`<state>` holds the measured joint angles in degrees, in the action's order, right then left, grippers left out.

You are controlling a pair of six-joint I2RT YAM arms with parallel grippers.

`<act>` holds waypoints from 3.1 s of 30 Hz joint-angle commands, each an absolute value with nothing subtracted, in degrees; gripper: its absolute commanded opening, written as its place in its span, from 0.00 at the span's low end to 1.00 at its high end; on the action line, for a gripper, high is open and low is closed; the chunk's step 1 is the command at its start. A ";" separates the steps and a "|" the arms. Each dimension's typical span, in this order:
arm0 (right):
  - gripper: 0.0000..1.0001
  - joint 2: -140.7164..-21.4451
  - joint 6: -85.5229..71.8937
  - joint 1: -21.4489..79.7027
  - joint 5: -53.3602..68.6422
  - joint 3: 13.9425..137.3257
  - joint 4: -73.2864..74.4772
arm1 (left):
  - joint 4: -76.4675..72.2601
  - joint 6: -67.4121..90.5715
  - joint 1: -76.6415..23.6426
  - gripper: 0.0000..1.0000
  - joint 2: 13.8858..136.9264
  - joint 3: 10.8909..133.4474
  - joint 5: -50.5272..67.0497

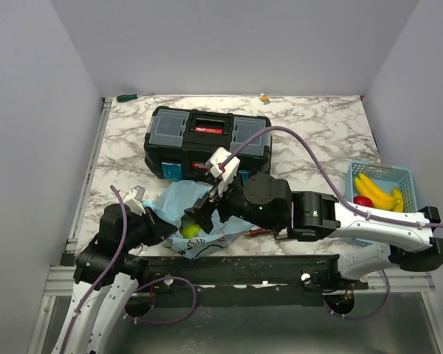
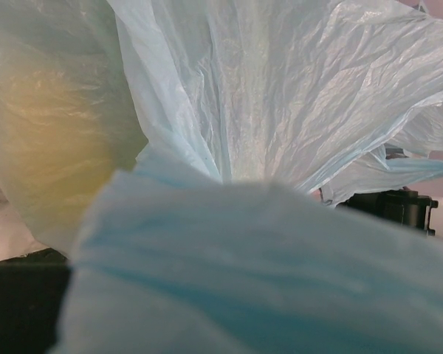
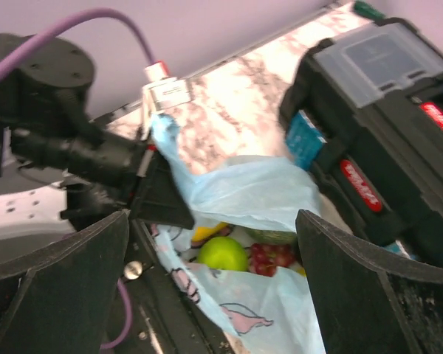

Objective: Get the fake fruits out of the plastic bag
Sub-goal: Adjust the plastic bag at the center of the board, then take out the fake fruit from the plastic bag.

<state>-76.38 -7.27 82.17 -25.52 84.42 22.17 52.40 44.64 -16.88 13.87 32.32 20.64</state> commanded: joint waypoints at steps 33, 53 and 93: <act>0.72 -93.34 -25.71 82.50 -25.19 52.67 -3.19 | 55.62 46.52 -16.92 0.00 10.69 29.10 22.34; 0.96 -98.01 -24.31 82.95 -31.36 50.10 -10.22 | 64.41 39.41 -16.95 0.00 15.45 33.77 25.15; 0.25 -88.57 -21.99 82.94 -32.49 55.40 -8.69 | 61.75 39.37 -16.95 0.00 13.55 32.66 21.46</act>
